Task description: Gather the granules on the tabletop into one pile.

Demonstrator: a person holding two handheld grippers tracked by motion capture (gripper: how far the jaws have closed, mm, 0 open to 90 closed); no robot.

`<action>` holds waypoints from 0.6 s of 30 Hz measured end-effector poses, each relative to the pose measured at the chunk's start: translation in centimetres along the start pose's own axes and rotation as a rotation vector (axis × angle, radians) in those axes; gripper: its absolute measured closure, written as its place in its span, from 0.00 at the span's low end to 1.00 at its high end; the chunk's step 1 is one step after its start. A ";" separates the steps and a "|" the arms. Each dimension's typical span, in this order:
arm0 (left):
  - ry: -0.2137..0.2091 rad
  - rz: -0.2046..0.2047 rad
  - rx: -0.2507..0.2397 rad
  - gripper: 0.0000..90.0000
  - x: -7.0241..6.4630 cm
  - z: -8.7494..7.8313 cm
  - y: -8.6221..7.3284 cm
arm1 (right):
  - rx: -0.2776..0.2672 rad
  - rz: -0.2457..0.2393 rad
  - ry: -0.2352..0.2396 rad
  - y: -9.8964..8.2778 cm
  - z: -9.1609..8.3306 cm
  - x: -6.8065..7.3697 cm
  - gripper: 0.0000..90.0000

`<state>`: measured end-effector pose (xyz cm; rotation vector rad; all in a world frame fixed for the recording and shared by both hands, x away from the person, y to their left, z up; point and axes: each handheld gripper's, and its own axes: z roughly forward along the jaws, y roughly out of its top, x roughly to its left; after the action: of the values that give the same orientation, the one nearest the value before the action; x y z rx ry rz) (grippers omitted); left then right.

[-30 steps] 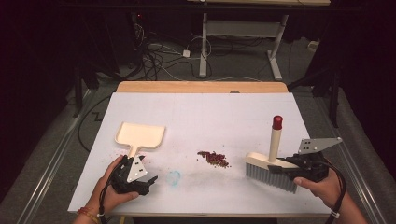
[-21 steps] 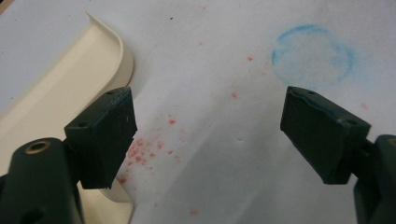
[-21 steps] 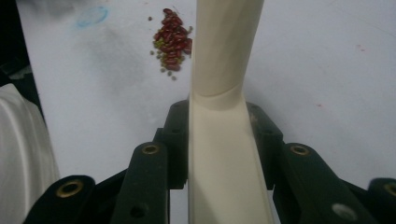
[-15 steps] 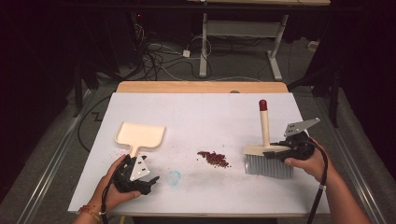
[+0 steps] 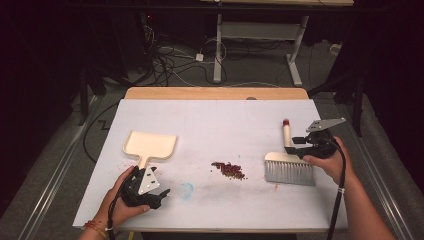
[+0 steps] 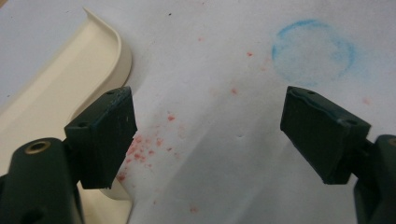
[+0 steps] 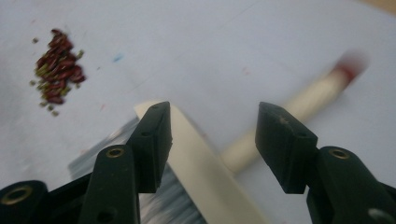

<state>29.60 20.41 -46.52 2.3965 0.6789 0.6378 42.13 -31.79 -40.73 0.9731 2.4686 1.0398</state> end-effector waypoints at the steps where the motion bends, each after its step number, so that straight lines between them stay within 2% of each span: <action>1: 0.000 0.001 0.000 0.20 0.0 0.0 0.0 | -0.022 0.012 -0.036 0.0 -0.1 0.0 0.53; 2: 0.000 0.002 0.001 0.20 0.0 0.0 0.1 | -0.038 0.016 -0.069 -0.1 -0.1 -0.1 0.53; 5: 0.001 0.006 0.000 0.20 0.0 0.0 0.1 | -0.097 -0.018 -0.153 0.0 -0.5 0.4 0.52; 7: 0.003 0.001 -0.003 0.20 0.0 0.1 0.0 | -0.151 -0.036 -0.174 0.2 -0.9 0.9 0.48; 9: 0.005 -0.004 -0.003 0.20 0.1 0.0 0.0 | -0.201 -0.052 -0.226 0.4 -1.2 1.6 0.45; 12: 0.011 -0.006 -0.007 0.20 0.2 -0.1 -0.1 | -0.271 -0.058 -0.242 0.7 -1.8 2.6 0.40; 15: 0.019 -0.013 -0.025 0.20 0.2 -0.4 -0.1 | -0.319 -0.055 -0.251 0.8 -2.4 3.8 0.35; 18: 0.031 -0.021 -0.044 0.20 0.3 -0.6 0.0 | -0.342 -0.061 -0.259 0.5 -2.9 5.2 0.29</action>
<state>29.48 20.85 -45.98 2.3400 0.6952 0.6754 37.18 -29.51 -38.44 0.8559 2.0170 1.1830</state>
